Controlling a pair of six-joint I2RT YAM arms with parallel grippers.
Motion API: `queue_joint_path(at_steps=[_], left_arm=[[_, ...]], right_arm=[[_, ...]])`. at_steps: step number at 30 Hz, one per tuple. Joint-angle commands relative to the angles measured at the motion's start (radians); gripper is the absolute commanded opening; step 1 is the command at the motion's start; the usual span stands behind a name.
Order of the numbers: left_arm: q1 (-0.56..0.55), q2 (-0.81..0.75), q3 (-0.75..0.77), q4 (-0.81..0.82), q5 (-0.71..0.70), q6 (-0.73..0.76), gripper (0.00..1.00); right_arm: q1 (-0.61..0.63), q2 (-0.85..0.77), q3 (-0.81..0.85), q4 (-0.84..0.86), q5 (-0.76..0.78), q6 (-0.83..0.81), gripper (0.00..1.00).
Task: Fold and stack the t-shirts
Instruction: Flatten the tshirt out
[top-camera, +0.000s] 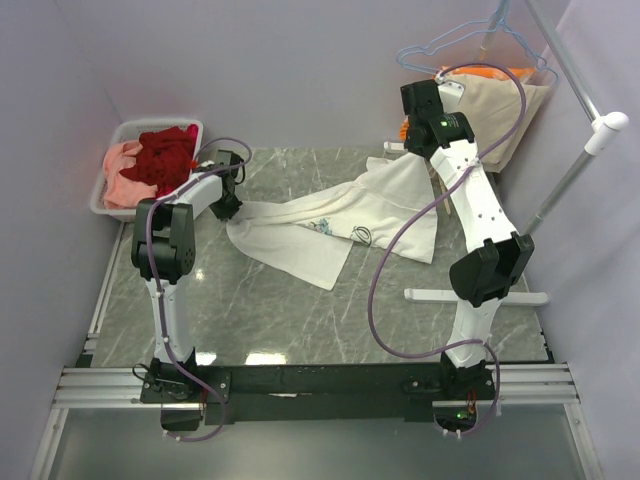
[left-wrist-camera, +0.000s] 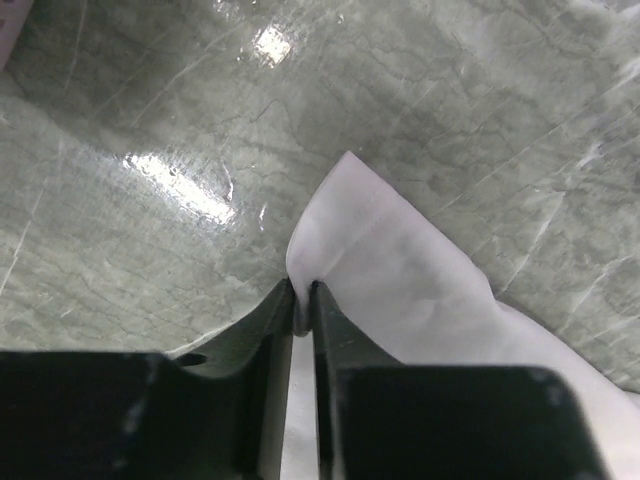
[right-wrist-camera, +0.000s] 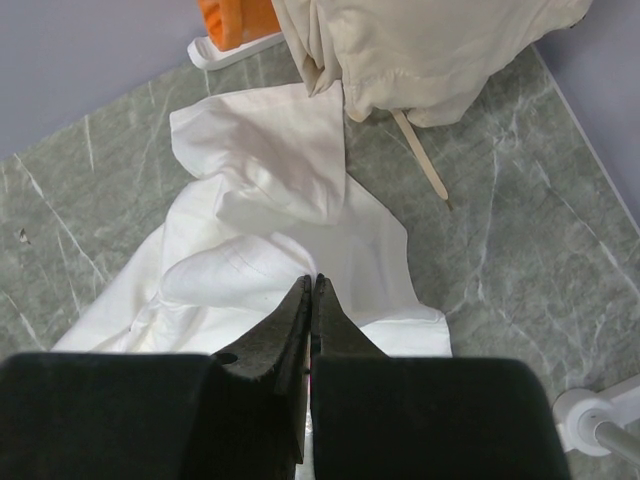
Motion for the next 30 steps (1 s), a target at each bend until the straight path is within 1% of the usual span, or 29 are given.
queue_joint_path(at_steps=[1,2,3,4,5,7,8,10,11,13,18,21,22,27,28,30], left_arm=[[0.007,0.017,0.04,-0.028,-0.018,0.018,0.14],[0.007,0.015,0.045,-0.034,-0.024,0.018,0.09],[0.007,0.009,0.051,-0.045,-0.028,0.018,0.06],[0.007,0.004,0.057,-0.049,-0.033,0.018,0.04],[0.007,-0.002,0.06,-0.054,-0.039,0.018,0.05],[0.007,-0.019,0.068,-0.063,-0.052,0.024,0.11],[0.007,-0.023,0.071,-0.065,-0.052,0.029,0.18],[0.007,-0.034,0.074,-0.066,-0.048,0.037,0.23],[0.007,-0.036,0.074,-0.065,-0.045,0.043,0.28],[0.007,-0.037,0.071,-0.058,-0.035,0.044,0.31],[0.007,-0.026,0.066,-0.057,-0.024,0.047,0.3],[0.007,-0.034,0.06,-0.048,-0.032,0.049,0.24],[0.007,-0.034,0.062,-0.048,-0.035,0.05,0.19],[0.007,-0.011,0.077,-0.051,-0.032,0.053,0.07],[0.007,-0.008,0.079,-0.054,-0.032,0.052,0.01],[0.007,-0.01,0.085,-0.061,-0.038,0.05,0.01]], right_arm=[[-0.008,-0.027,0.008,0.001,0.016,0.013,0.0],[-0.008,-0.028,0.005,0.001,0.016,0.016,0.0],[-0.008,-0.03,0.004,0.001,0.017,0.018,0.0],[-0.008,-0.032,0.001,0.001,0.017,0.019,0.0],[-0.008,-0.033,-0.003,0.001,0.017,0.019,0.0],[-0.008,-0.039,-0.015,0.004,0.016,0.024,0.0],[-0.008,-0.042,-0.019,0.009,0.016,0.025,0.0],[-0.008,-0.047,-0.033,0.014,0.013,0.028,0.0],[-0.008,-0.048,-0.036,0.015,0.01,0.03,0.0],[-0.008,-0.05,-0.041,0.015,0.01,0.032,0.0],[-0.008,-0.056,-0.045,0.014,0.013,0.032,0.0],[-0.008,-0.056,-0.053,0.018,0.014,0.03,0.0],[-0.008,-0.056,-0.052,0.02,0.013,0.03,0.0],[-0.008,-0.053,-0.046,0.017,0.016,0.028,0.0],[-0.008,-0.051,-0.042,0.015,0.016,0.027,0.0],[-0.009,-0.05,-0.038,0.011,0.017,0.028,0.0]])
